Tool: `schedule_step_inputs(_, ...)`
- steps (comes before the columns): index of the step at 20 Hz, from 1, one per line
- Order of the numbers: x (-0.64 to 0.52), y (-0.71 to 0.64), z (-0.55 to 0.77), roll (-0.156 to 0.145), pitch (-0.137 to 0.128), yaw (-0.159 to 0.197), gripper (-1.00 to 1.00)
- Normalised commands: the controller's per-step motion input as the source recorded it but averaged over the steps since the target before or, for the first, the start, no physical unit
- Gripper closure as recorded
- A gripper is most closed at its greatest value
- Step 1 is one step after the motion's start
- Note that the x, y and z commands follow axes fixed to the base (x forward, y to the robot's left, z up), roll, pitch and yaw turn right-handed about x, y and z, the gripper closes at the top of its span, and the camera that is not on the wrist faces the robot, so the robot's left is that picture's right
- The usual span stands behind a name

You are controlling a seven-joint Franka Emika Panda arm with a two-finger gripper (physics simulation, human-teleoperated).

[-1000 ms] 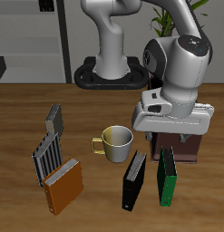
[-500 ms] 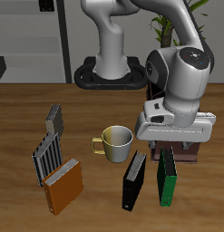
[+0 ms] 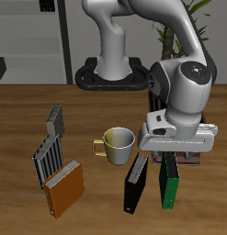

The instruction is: Place the green book into the left desk caddy's left compartment

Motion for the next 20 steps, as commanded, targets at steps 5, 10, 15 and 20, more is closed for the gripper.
schedule_step_inputs(5,0.03,0.02,-0.23,0.008,0.033,-0.015,-1.0)
schedule_step_inputs(10,0.04,-0.13,-0.16,-0.007,0.029,-0.015,1.0)
schedule_step_inputs(15,-0.02,-0.06,0.04,-0.004,-0.008,0.014,1.0)
schedule_step_inputs(20,-0.09,0.02,0.29,0.002,-0.04,0.002,1.0)
